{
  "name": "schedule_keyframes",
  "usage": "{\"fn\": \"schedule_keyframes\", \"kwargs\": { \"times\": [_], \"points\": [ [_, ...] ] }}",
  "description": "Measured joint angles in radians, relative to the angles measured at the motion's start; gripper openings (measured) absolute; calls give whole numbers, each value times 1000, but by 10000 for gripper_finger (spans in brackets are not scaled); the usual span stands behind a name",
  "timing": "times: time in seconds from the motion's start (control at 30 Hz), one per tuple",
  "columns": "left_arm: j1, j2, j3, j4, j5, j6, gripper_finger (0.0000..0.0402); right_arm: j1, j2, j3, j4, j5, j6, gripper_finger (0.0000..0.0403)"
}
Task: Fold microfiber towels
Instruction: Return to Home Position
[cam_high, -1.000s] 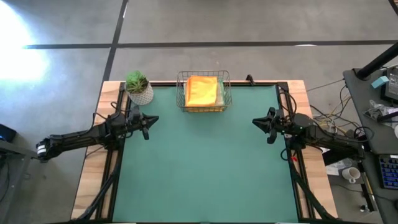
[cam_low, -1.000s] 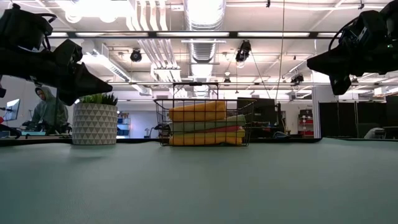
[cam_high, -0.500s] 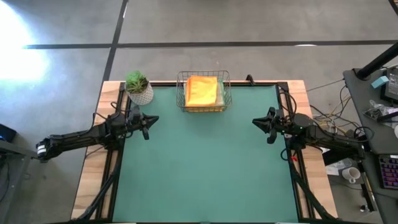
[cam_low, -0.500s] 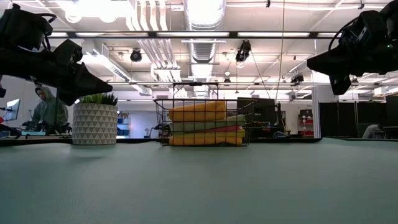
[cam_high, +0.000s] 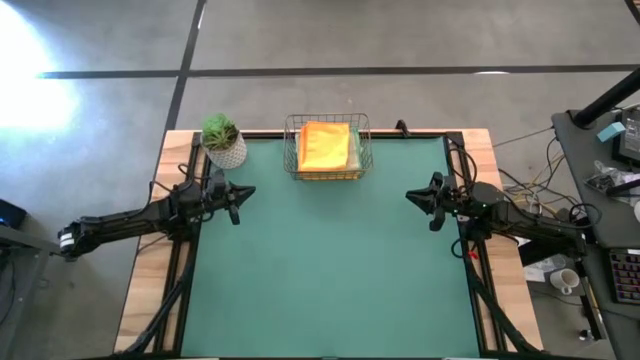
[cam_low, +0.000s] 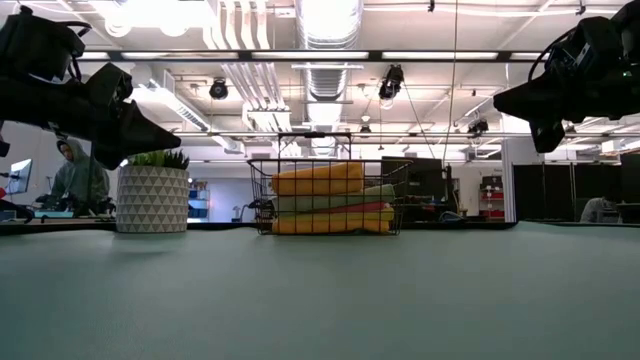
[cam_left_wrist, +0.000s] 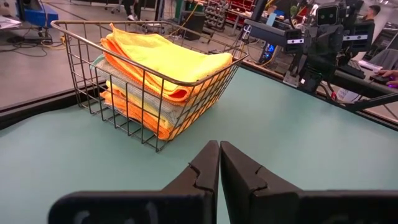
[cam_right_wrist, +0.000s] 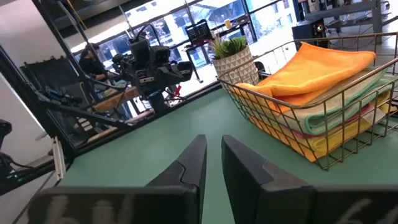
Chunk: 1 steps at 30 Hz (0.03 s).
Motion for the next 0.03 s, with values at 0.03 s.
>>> {"fn": "schedule_keyframes", "kwargs": {
  "times": [0.03],
  "points": [
    [0,0,0,0,0,0,0,0,0,0,0,0,0,43]
  ]
}}
